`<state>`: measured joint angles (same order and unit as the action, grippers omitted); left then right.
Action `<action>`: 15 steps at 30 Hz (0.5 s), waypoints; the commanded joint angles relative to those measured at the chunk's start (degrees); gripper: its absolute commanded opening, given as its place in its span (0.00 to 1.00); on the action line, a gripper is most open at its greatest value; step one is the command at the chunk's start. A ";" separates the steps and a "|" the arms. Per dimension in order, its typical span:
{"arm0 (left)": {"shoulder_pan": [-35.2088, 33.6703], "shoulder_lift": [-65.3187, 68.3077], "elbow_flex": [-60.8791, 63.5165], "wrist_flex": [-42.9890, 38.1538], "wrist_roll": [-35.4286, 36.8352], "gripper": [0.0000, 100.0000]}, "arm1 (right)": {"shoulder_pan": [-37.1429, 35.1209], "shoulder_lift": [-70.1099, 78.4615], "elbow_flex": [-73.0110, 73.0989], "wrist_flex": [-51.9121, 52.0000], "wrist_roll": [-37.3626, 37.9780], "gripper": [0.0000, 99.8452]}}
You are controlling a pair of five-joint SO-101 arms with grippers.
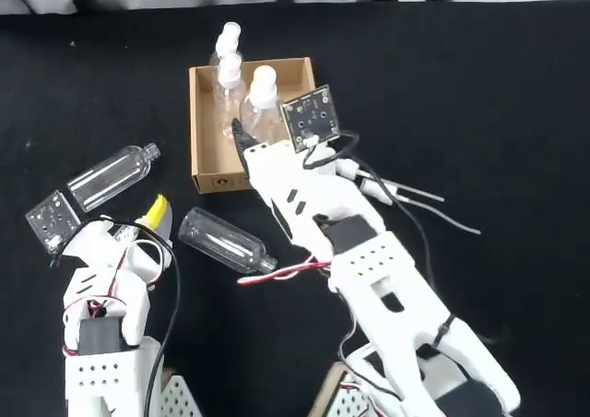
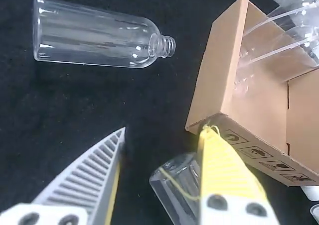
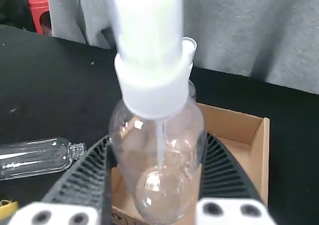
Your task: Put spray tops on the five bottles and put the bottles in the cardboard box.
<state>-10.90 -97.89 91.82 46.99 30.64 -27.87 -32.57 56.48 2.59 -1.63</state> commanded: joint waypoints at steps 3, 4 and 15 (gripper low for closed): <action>-0.66 -0.53 -0.31 -1.23 -0.44 0.21 | -1.49 2.68 -5.14 -5.01 -0.88 0.12; -0.66 -0.53 -0.31 -1.23 -0.44 0.21 | -1.49 3.21 -5.14 -5.54 -1.67 0.12; -0.66 -0.53 -0.31 -1.23 -0.53 0.21 | -1.49 10.68 -5.23 -12.92 -3.34 0.12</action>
<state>-10.90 -97.89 91.82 46.99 30.64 -27.96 -22.46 56.48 -6.99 -4.44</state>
